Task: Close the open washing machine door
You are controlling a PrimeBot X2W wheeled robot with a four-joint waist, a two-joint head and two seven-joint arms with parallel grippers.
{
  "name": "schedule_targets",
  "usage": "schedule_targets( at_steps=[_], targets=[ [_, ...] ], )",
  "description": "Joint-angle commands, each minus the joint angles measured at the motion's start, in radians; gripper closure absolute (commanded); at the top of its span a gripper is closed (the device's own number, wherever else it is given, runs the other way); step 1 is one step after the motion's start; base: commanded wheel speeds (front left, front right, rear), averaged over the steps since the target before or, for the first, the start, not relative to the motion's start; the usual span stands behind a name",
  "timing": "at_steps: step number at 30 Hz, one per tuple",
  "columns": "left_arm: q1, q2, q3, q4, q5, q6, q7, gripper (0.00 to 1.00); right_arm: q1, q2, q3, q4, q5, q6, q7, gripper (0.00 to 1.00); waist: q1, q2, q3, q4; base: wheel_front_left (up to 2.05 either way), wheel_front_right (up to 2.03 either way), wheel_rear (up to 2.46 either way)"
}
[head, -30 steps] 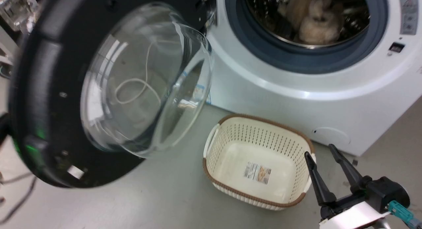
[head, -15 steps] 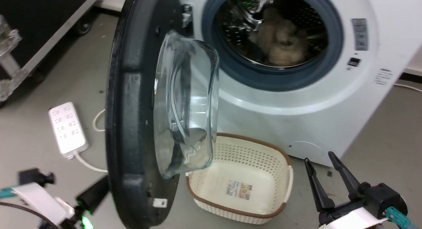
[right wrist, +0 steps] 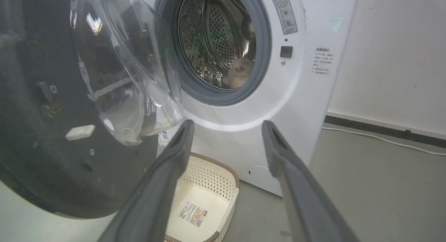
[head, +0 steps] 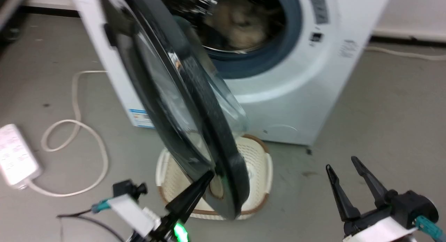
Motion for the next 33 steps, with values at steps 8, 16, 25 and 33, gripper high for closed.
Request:
schedule_targets(
  at_steps=[8, 16, 25, 33],
  targets=[
    [-0.246, 0.001, -0.115, 0.15, 0.017, -0.055, -0.261, 1.0, -0.054, 0.001, -0.013, -0.015, 0.013, 0.001, -0.004, 0.0, 0.0, -0.0001, 0.133, -0.203, 0.0, 0.0, 0.0],
    [-0.514, 0.001, -0.156, 0.348, -0.04, -0.067, -0.472, 1.0, -0.084, 0.042, -0.014, -0.006, 0.023, 0.001, -0.004, 0.0, 0.0, -0.0001, 0.193, -0.317, 0.0, 0.0, 0.0],
    [-0.686, 0.001, -0.193, 0.524, -0.103, -0.072, -0.609, 1.0, -0.099, 0.068, -0.009, 0.009, 0.024, 0.001, -0.004, 0.0, 0.0, -0.0001, 0.186, -0.344, 0.0, 0.0, 0.0],
    [-0.562, 0.012, -0.238, 0.432, 0.0, -0.073, -0.581, 0.0, -0.063, 0.057, -0.039, 0.002, 0.013, 0.001, -0.004, 0.0, 0.0, -0.0001, 0.113, -0.266, 0.0, 0.0, 0.0]
  ],
)
